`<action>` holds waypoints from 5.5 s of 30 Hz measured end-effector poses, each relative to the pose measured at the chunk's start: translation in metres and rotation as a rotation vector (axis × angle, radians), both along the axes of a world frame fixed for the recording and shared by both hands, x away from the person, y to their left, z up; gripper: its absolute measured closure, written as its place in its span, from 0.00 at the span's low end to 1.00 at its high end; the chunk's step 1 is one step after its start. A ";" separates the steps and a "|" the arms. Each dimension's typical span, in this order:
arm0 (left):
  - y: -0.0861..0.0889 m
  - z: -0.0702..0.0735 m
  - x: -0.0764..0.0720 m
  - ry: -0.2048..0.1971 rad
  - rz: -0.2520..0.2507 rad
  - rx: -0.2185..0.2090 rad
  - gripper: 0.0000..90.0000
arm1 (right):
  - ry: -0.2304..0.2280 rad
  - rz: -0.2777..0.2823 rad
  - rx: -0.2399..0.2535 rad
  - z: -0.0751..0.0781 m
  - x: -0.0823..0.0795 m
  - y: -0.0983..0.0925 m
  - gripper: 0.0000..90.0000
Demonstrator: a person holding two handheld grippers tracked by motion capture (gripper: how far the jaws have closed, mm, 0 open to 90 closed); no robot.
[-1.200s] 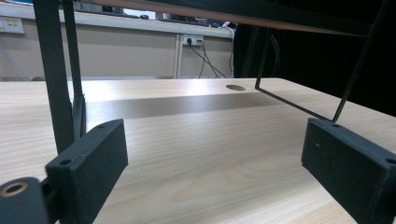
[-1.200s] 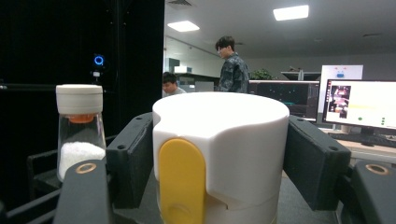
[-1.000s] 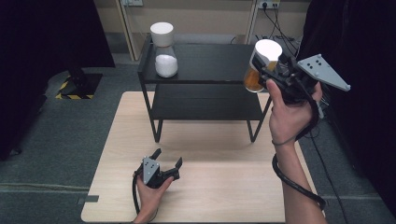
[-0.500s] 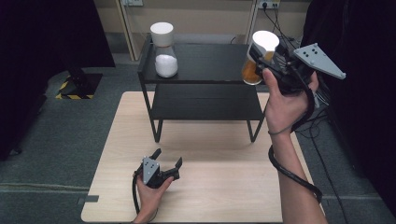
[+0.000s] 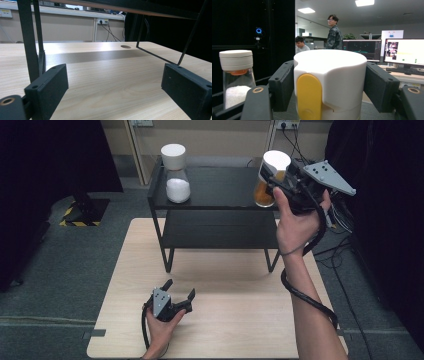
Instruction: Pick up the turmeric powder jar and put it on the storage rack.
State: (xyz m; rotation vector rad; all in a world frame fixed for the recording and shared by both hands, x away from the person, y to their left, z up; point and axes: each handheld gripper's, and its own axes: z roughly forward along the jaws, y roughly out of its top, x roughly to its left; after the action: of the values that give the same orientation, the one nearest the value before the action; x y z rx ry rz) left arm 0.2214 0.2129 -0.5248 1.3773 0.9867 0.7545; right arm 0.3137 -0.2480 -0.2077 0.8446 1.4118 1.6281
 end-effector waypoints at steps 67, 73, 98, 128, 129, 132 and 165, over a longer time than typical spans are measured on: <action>0.000 0.000 0.000 0.002 -0.004 0.000 0.07 | 0.046 0.028 0.026 -0.018 0.034 -0.001 0.07; 0.000 0.000 0.000 0.002 -0.001 0.000 0.07 | 0.048 0.055 0.030 -0.032 0.024 -0.018 0.04; 0.000 0.000 0.000 -0.004 0.001 0.004 0.07 | 0.047 0.091 0.015 -0.085 -0.008 -0.047 0.04; -0.001 0.000 -0.001 -0.006 0.000 0.008 0.07 | 0.053 0.105 0.015 -0.111 -0.028 -0.060 0.04; -0.001 0.000 -0.001 -0.007 0.000 0.008 0.07 | 0.054 0.105 0.015 -0.112 -0.029 -0.061 0.04; -0.001 0.000 -0.001 -0.007 0.000 0.009 0.07 | 0.062 0.108 0.013 -0.116 -0.031 -0.062 0.04; -0.001 -0.001 -0.001 -0.007 0.001 0.007 0.07 | 0.160 0.104 0.010 -0.171 -0.044 -0.081 0.04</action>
State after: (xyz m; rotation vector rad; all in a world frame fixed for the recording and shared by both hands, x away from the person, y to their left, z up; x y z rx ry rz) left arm 0.2205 0.2120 -0.5253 1.3793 0.9806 0.7637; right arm 0.2700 -0.3292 -0.3783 0.9380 1.5831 1.6771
